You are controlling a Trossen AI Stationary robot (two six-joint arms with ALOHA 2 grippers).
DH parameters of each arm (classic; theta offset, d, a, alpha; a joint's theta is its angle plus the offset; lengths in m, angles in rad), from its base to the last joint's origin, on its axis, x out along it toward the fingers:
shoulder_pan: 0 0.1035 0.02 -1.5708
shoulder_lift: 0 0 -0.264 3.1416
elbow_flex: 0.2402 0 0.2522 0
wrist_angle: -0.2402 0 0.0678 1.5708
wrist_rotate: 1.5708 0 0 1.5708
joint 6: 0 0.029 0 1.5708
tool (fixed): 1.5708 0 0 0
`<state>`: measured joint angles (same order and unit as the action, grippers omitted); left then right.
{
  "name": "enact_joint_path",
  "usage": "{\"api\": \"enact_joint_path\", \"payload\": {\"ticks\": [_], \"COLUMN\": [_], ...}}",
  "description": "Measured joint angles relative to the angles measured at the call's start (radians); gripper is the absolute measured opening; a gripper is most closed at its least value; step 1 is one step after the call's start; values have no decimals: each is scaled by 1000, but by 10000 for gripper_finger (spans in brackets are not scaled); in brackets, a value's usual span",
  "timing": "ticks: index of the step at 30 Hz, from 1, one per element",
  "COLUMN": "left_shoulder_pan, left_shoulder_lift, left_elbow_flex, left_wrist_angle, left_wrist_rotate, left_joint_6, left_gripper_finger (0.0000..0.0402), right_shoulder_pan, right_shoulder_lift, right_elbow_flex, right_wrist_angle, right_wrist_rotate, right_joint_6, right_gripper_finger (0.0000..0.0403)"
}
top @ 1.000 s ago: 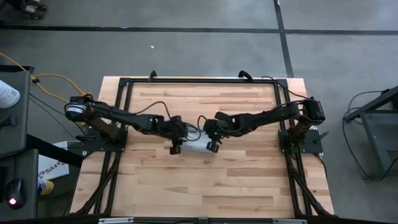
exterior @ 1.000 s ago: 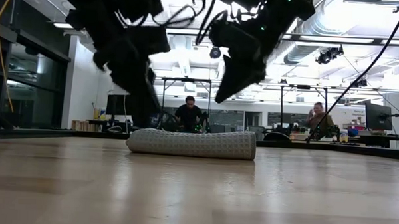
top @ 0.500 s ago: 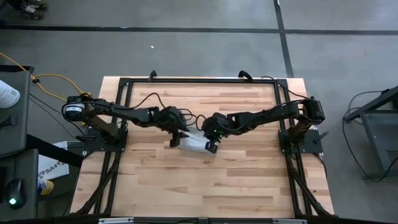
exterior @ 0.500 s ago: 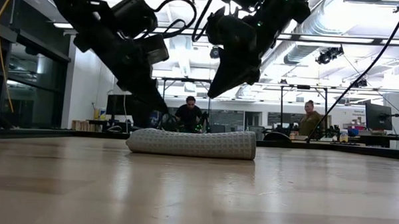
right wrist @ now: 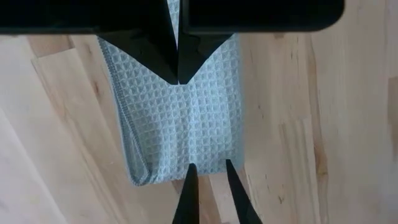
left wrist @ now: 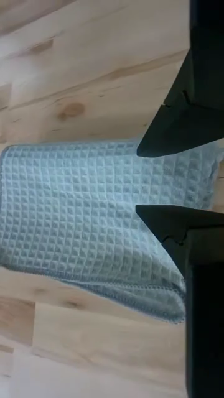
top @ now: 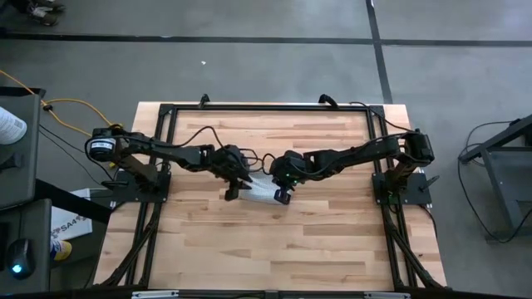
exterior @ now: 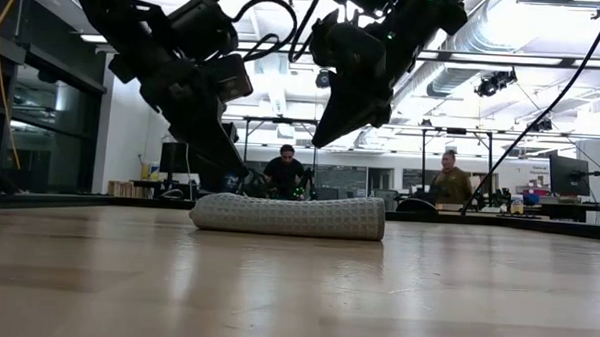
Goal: Fold microfiber towels
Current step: Fold the gray microfiber towel
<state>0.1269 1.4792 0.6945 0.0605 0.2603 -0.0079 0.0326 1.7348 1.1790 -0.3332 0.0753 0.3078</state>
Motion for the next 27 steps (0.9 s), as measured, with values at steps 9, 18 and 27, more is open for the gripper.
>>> {"api": "enact_joint_path", "payload": {"ticks": [9,18,27], "left_shoulder_pan": [-10,-9,-9], "left_shoulder_lift": [12,18,31], "left_elbow_flex": [0,0,0], "left_wrist_angle": [2,35,35], "left_wrist_rotate": [-8,-82,-87], "left_joint_6": [2,-32,-80], "left_gripper_finger": [136,49,4], "right_shoulder_pan": [0,0,0], "right_shoulder_lift": [0,0,0], "right_elbow_flex": [0,0,0], "right_wrist_angle": [0,-5,-7], "right_wrist_rotate": [0,0,0], "right_joint_6": [-1,0,1], "right_gripper_finger": [3,2,2]}}
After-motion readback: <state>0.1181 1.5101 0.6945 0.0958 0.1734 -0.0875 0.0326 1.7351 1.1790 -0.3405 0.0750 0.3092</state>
